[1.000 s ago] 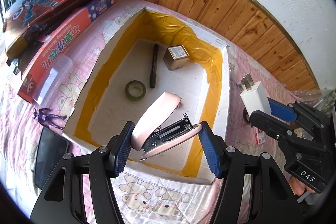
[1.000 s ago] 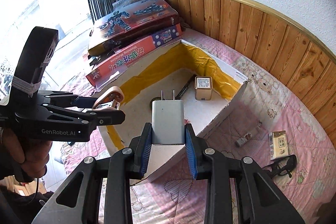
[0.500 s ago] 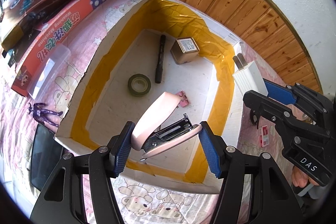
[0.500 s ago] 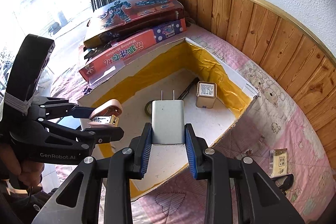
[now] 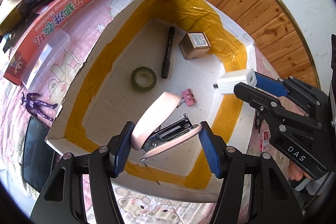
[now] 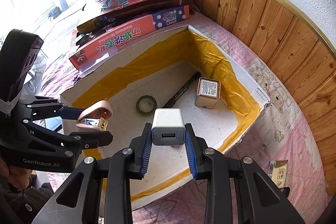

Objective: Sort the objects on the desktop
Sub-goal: 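Carry the white charger and pink stapler over into the white box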

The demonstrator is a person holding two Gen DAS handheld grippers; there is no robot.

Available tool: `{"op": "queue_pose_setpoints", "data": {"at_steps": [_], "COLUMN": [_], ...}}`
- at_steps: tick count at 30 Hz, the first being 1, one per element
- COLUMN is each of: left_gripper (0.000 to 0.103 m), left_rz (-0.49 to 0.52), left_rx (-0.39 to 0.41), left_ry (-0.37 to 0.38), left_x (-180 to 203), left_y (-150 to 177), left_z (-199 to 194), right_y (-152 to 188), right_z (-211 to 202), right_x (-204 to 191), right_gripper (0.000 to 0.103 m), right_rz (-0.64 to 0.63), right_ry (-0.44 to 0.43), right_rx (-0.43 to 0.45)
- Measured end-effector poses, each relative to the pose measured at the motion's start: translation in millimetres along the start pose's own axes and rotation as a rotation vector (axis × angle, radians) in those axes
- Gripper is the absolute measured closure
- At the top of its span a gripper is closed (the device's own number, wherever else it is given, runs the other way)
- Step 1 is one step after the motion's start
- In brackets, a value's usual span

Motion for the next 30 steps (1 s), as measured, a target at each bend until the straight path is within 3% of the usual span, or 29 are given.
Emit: {"op": "queue_pose_setpoints", "data": {"at_steps": [30], "left_gripper": [0.039], "left_rz": [0.027], "left_rx": [-0.08], "left_ry": [-0.022], "left_x": [11.2], "left_y": [-12.4], "left_z": [29.6], "right_y": [-36.3], "right_z": [64.5], "right_x": [29.1], "right_gripper": [0.072], "right_rz": [-0.032], "right_ry": [0.021], "right_rx": [-0.145]}}
Point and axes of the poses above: each gripper's, at about its wrist camera, not at the fingertips, and z roughly the way its jaws point, x to its right, y to its underside, the point moved 3 cm from there along z, roughly the way its jaws point, and after that the axes turned 12 degrees about -x, right-handed, at the moved point
